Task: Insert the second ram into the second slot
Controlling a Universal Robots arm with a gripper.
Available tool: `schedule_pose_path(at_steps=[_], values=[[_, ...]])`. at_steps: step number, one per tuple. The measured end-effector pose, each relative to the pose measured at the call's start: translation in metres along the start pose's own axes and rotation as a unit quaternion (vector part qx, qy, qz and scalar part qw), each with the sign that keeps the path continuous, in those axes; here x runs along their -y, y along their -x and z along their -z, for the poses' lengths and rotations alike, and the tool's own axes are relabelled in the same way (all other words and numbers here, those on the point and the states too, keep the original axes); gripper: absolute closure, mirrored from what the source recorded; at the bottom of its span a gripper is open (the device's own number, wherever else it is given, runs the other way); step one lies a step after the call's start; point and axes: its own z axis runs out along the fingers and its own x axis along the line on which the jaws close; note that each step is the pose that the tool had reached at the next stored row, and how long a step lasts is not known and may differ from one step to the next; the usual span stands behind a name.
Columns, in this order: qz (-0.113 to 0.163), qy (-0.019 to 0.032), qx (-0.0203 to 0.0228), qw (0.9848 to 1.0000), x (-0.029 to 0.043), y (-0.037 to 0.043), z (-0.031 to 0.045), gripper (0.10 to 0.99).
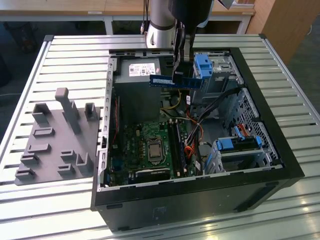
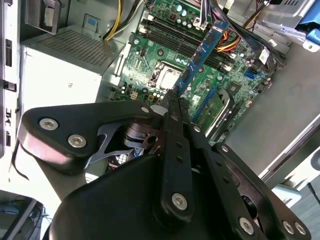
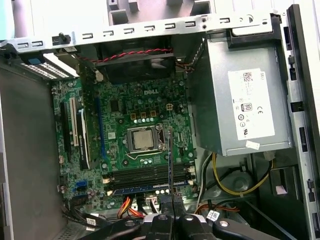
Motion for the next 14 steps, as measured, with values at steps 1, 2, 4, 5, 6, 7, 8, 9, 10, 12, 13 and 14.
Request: schedule_pose_path(at_steps=[1, 2, 4, 5, 6, 7, 8, 9, 10, 12, 13, 14], values=[[-0.002, 0.0, 0.0001, 1.0, 0.0, 0.0, 0.0, 0.973], [-0.003, -0.0001, 0.0001, 1.0, 0.0, 0.0, 0.0, 0.973], [-0.007, -0.0001, 0.0002, 1.0, 0.0, 0.0, 0.0, 0.973], [-0.008, -0.0002, 0.0003, 1.0, 0.0, 0.0, 0.0, 0.973], [-0.01, -0.0002, 0.0004, 0.9999, 0.0, 0.0, 0.0, 0.973], [-0.012, -0.0002, 0.0004, 0.9999, 0.0, 0.0, 0.0, 0.973], [-0.014, -0.0003, 0.0005, 0.9999, 0.0, 0.0, 0.0, 0.973], [-0.015, -0.0003, 0.0006, 0.9999, 0.0, 0.0, 0.0, 0.973], [-0.017, -0.0003, 0.0006, 0.9998, 0.0, 0.0, 0.0, 0.973], [-0.023, -0.0004, 0.0009, 0.9997, 0.0, 0.0, 0.0, 0.973], [-0.028, -0.0005, 0.001, 0.9996, 0.0, 0.0, 0.0, 0.973], [-0.032, -0.0006, 0.0012, 0.9995, 0.0, 0.0, -0.0001, 0.973]])
